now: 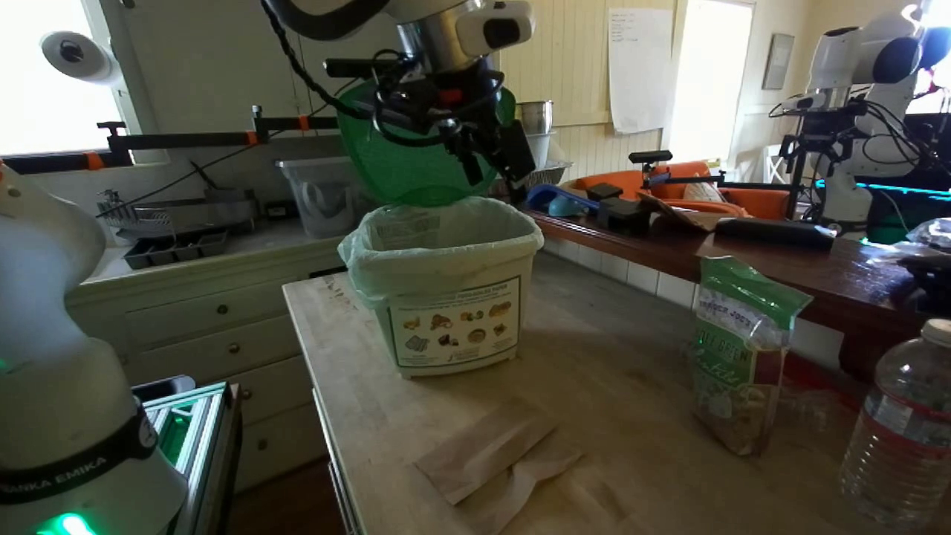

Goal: Open the trash can then put the plastic inside

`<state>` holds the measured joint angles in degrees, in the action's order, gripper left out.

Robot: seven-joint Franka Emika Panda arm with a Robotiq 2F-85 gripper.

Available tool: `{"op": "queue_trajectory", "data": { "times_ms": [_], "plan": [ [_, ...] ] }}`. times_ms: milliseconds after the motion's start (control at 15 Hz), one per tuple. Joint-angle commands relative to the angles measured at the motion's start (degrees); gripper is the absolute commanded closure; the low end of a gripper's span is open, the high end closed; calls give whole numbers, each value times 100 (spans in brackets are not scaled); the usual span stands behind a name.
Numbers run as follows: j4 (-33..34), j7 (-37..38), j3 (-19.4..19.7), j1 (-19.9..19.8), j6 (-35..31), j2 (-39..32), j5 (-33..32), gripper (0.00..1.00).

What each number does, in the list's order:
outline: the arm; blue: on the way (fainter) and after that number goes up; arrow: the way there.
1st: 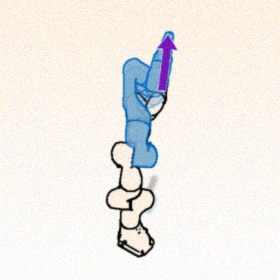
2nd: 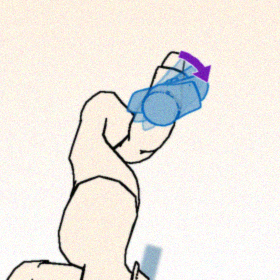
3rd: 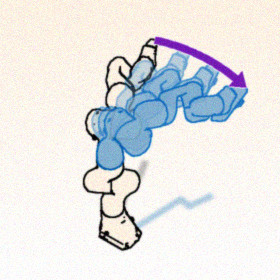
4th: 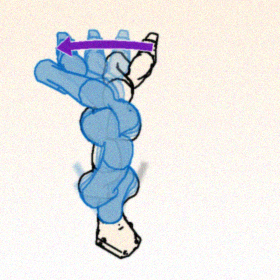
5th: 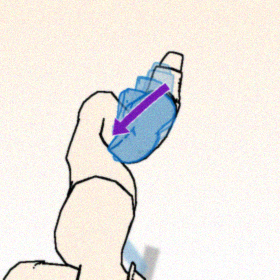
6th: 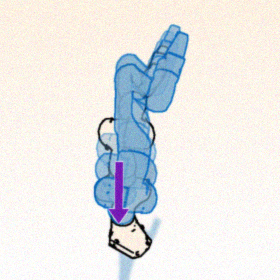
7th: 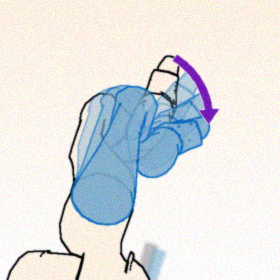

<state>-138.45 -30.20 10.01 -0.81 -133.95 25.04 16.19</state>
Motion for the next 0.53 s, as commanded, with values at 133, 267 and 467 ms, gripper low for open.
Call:
{"op": "queue_trajectory", "data": {
  "times_ms": [133, 267, 467],
  "plan": [
    [-833, 396, 458, -284, -173, 695, -82, 0],
    [-1019, 446, 664, -431, -167, 695, -73, 0],
    [-1249, 510, 915, -652, -289, 514, -80, 0]
  ]
}}
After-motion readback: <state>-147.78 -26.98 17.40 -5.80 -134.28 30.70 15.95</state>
